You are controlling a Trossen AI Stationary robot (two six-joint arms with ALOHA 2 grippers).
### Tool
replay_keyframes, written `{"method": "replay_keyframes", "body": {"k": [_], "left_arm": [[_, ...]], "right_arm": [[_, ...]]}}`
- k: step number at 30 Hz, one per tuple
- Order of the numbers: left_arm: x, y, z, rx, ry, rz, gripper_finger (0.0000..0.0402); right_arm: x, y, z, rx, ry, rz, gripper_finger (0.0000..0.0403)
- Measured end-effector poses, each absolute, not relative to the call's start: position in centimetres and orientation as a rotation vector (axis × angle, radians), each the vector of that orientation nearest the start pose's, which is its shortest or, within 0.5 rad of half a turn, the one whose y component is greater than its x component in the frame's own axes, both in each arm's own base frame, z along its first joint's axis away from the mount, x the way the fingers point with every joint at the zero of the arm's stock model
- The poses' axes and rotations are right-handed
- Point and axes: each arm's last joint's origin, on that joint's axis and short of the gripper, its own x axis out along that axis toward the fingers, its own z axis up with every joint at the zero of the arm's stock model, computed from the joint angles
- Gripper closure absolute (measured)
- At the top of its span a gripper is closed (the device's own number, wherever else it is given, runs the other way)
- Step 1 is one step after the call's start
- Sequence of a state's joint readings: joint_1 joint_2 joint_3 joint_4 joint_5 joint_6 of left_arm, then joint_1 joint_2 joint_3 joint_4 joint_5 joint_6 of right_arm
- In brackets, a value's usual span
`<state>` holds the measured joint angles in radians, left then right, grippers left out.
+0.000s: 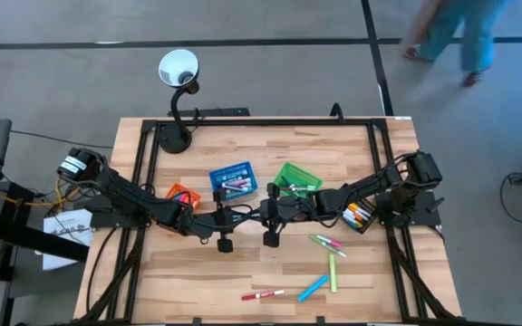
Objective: Pick & Place Markers
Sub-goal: Put the large light blue marker pen into the green basket
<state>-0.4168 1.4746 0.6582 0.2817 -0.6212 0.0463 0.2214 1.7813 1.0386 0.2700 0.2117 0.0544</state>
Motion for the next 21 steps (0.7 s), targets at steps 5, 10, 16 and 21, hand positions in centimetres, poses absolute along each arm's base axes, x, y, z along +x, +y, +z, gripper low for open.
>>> {"method": "replay_keyframes", "body": {"k": [5, 10, 16, 21], "left_arm": [[26.7, -10.0, 18.2, 0.313, 0.470, 0.189, 0.0328], [26.8, -10.0, 18.3, 0.307, 0.467, 0.179, 0.0282], [26.8, -10.0, 18.2, 0.279, 0.467, 0.179, 0.0228], [26.7, -10.0, 18.2, 0.278, 0.468, 0.178, 0.0221]], "right_arm": [[37.3, 7.8, 19.5, -0.009, 0.483, -0.014, 0.0378], [37.1, 7.8, 19.2, 0.001, 0.513, -0.005, 0.0379], [36.7, 7.6, 19.2, -0.023, 0.557, -0.058, 0.0377], [34.2, 6.6, 21.5, -0.066, 0.631, -0.277, 0.0377]]}}
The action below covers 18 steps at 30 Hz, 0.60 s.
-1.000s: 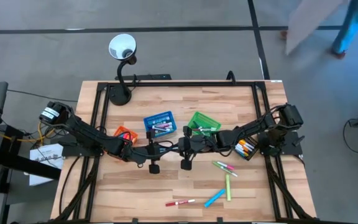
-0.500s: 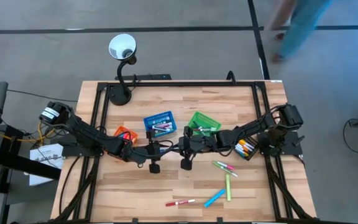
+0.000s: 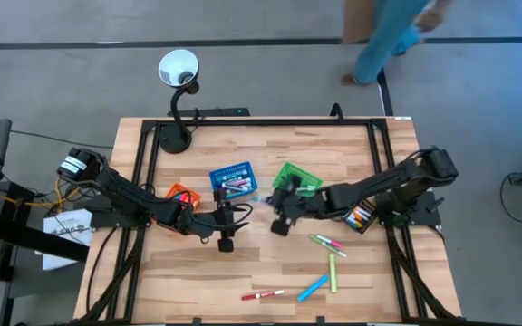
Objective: Pick & Place Markers
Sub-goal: Put the large light blue marker pen into the green basket
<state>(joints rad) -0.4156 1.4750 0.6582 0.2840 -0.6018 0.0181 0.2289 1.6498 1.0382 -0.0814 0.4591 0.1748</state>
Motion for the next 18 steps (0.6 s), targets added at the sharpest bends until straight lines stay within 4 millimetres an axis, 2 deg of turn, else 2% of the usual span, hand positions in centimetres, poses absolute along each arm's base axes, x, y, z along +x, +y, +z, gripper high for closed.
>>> {"method": "replay_keyframes", "body": {"k": [5, 9, 12, 14, 18], "left_arm": [[26.7, -10.0, 18.2, 0.279, 0.471, 0.177, 0.0231], [26.7, -10.0, 18.2, 0.249, 0.469, 0.181, 0.0239], [26.7, -10.0, 18.2, 0.246, 0.468, 0.181, 0.0243], [26.7, -10.0, 18.2, 0.245, 0.468, 0.181, 0.0246], [26.7, -10.0, 18.2, 0.245, 0.469, 0.181, 0.0250]], "right_arm": [[31.1, 5.8, 24.4, -0.089, 0.627, -0.510, 0.0377], [28.7, 5.1, 24.9, -0.015, 0.702, -0.636, 0.0373], [27.6, 4.8, 24.0, 0.048, 0.778, -0.724, 0.0379], [27.3, 4.7, 22.6, 0.041, 0.826, -0.758, 0.0380], [27.8, 4.5, 20.0, 0.006, 0.896, -0.768, 0.0369]]}}
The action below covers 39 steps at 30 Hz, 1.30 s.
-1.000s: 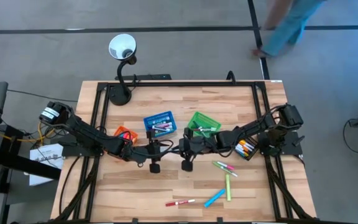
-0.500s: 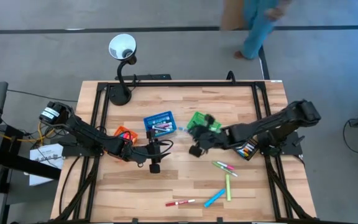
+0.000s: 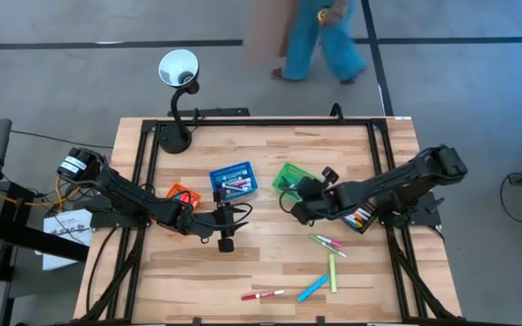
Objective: Pick & Place Markers
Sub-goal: Put the large light blue marker pen into the green basket, then put the large light green marker pen into the green basket
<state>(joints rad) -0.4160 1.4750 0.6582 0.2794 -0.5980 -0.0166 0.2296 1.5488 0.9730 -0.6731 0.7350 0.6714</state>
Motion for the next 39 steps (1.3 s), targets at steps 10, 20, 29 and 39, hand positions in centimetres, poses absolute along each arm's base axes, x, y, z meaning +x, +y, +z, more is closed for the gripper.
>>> {"method": "replay_keyframes", "body": {"k": [10, 20, 29, 39], "left_arm": [[26.8, -10.0, 18.3, 0.241, 0.457, 0.184, 0.0252], [26.8, -10.0, 18.4, 0.237, 0.450, 0.184, 0.0252], [26.9, -10.0, 18.4, 0.234, 0.444, 0.184, 0.0252], [26.9, -10.0, 18.5, 0.231, 0.439, 0.184, 0.0252]], "right_arm": [[29.3, 2.8, 17.5, 0.044, 0.967, -0.792, 0.0358], [29.2, 2.3, 17.8, 0.075, 0.991, -0.770, 0.0296], [29.2, 2.5, 17.8, 0.007, 1.017, -0.724, 0.0237], [29.2, 2.4, 17.8, 0.008, 1.019, -0.723, 0.0228]]}}
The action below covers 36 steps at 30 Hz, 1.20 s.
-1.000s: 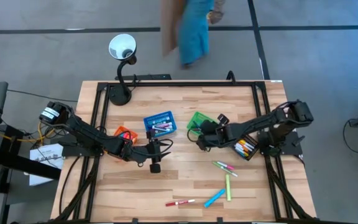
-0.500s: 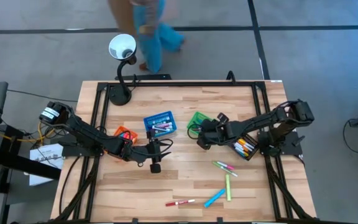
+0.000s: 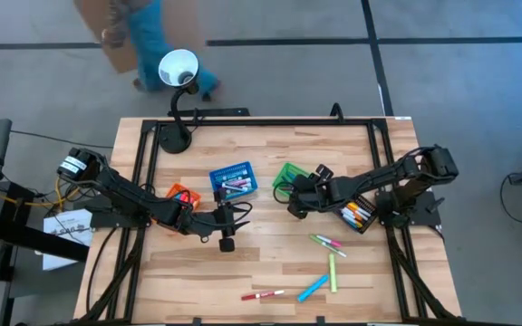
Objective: Pick & Place Markers
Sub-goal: Put the large light green marker pen into the green basket
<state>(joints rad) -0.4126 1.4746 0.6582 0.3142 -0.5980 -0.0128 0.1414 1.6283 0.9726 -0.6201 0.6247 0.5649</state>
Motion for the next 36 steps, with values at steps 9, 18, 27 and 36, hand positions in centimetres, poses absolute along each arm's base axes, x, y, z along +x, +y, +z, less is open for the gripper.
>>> {"method": "replay_keyframes", "body": {"k": [9, 18, 27, 36], "left_arm": [[26.9, -10.0, 18.5, 0.231, 0.437, 0.184, 0.0252], [26.9, -10.0, 18.5, 0.230, 0.437, 0.184, 0.0252], [26.9, -10.0, 18.5, 0.228, 0.433, 0.184, 0.0252], [26.9, -10.0, 18.5, 0.227, 0.431, 0.184, 0.0252]], "right_arm": [[29.4, 2.7, 18.3, 0.058, 1.058, -0.660, 0.0237], [31.1, 6.5, 21.0, 0.367, 1.083, -0.303, 0.0247], [29.7, 11.9, 21.1, 0.335, 1.130, -0.062, 0.0249], [30.1, 13.6, 21.7, 0.352, 1.028, 0.023, 0.0252]]}}
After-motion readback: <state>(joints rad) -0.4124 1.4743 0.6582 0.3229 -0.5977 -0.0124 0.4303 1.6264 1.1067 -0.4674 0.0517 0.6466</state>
